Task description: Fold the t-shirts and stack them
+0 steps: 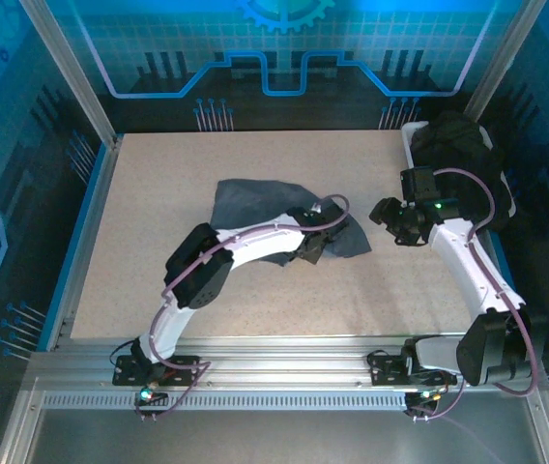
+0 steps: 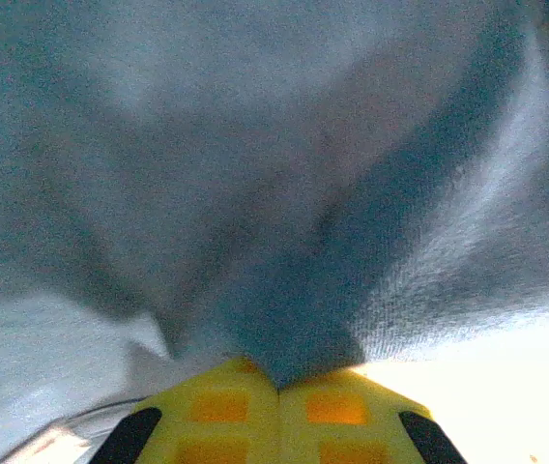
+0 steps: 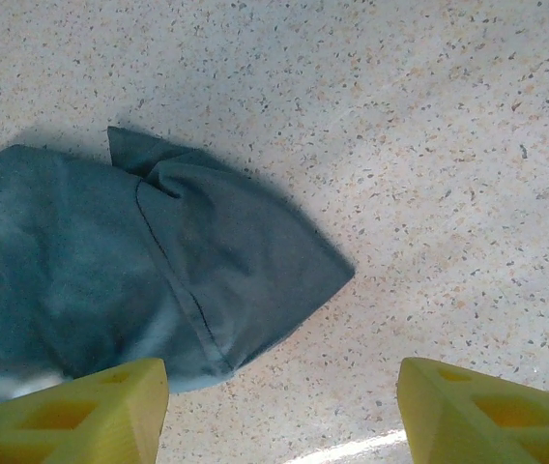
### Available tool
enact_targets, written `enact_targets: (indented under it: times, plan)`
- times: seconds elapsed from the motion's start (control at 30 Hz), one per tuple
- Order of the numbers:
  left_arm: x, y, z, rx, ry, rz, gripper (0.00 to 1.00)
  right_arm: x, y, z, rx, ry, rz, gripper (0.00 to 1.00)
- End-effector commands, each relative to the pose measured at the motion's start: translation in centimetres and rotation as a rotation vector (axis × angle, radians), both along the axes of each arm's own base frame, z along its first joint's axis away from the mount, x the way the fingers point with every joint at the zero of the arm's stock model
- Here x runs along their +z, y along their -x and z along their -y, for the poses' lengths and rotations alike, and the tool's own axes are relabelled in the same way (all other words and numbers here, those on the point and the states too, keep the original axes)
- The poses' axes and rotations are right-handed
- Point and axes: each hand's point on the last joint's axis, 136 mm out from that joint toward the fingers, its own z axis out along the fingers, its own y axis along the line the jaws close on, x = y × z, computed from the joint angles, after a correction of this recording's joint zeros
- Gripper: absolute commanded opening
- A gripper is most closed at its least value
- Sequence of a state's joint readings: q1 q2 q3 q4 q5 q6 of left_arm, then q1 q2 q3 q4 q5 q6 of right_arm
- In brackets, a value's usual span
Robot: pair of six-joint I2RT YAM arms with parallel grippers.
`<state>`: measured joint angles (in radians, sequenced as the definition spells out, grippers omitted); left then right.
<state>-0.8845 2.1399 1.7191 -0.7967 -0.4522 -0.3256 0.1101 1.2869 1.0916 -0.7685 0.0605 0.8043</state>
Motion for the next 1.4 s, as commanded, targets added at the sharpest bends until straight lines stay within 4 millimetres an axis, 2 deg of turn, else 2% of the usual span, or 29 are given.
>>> enact_targets:
  times: [0.0, 0.1, 0.2, 0.27, 0.33, 0.43, 0.5, 0.57, 0.67, 0.77, 0.93, 1.1, 1.13, 1.2, 1.27, 1.37]
  plan:
    - [10.4, -1.1, -2.4, 0.123, 0.172, 0.169, 0.0, -0.3, -0.6, -0.3, 0.009, -0.029, -0.005, 0.64]
    - [15.8, -1.7, -5.7, 0.237, 0.304, 0.245, 0.0, -0.4, -1.4, -1.2, 0.027, -0.036, 0.001, 0.64]
    - [20.6, -2.1, -10.3, 0.368, 0.419, 0.339, 0.0, -0.6, -2.1, -2.4, 0.06, -0.034, 0.001, 0.64]
    - [23.4, -2.1, -14.5, 0.474, 0.471, 0.424, 0.0, -0.7, -2.6, -3.7, 0.092, -0.036, 0.0, 0.64]
    - [25.4, -1.5, -19.1, 0.599, 0.498, 0.514, 0.0, -1.2, -3.0, -5.2, 0.12, -0.044, -0.012, 0.64]
    - [26.2, 0.5, -26.3, 0.809, 0.505, 0.623, 0.0, -2.2, -3.6, -8.3, 0.165, -0.067, -0.034, 0.65]
    - [25.3, 2.2, -30.6, 0.966, 0.531, 0.647, 0.0, -3.2, -4.0, -10.5, 0.194, -0.074, -0.057, 0.66]
    - [23.5, 3.3, -33.2, 1.074, 0.581, 0.627, 0.0, -4.6, -4.3, -12.8, 0.205, -0.092, -0.098, 0.68]
    - [20.6, 4.4, -34.8, 1.164, 0.616, 0.547, 0.0, -7.5, -4.4, -14.7, 0.148, -0.145, -0.181, 0.69]
    - [18.6, 4.7, -35.0, 1.193, 0.663, 0.487, 0.0, -10.2, -4.1, -14.9, 0.028, -0.2, -0.259, 0.71]
    - [17.3, 5.0, -34.7, 1.196, 0.687, 0.442, 0.0, -12.5, -4.3, -16.4, -0.076, -0.305, -0.323, 0.72]
    - [16.9, 4.8, -34.6, 1.188, 0.697, 0.428, 0.0, -14.0, -1.7, -16.2, -0.149, -0.253, -0.432, 0.68]
    - [16.9, 4.6, -34.5, 1.185, 0.704, 0.425, 0.0, -14.4, -1.4, -16.1, -0.159, -0.248, -0.439, 0.66]
    - [17.0, 4.3, -34.3, 1.178, 0.713, 0.421, 0.0, -15.1, -1.2, -16.0, -0.172, -0.254, -0.454, 0.53]
    - [17.3, 3.8, -34.0, 1.164, 0.728, 0.423, 0.0, -15.1, -1.4, -15.8, -0.175, -0.244, -0.451, 0.33]
    - [18.1, 3.0, -33.5, 1.132, 0.759, 0.425, 0.0, -14.1, -2.3, -15.3, -0.161, -0.216, -0.41, 0.05]
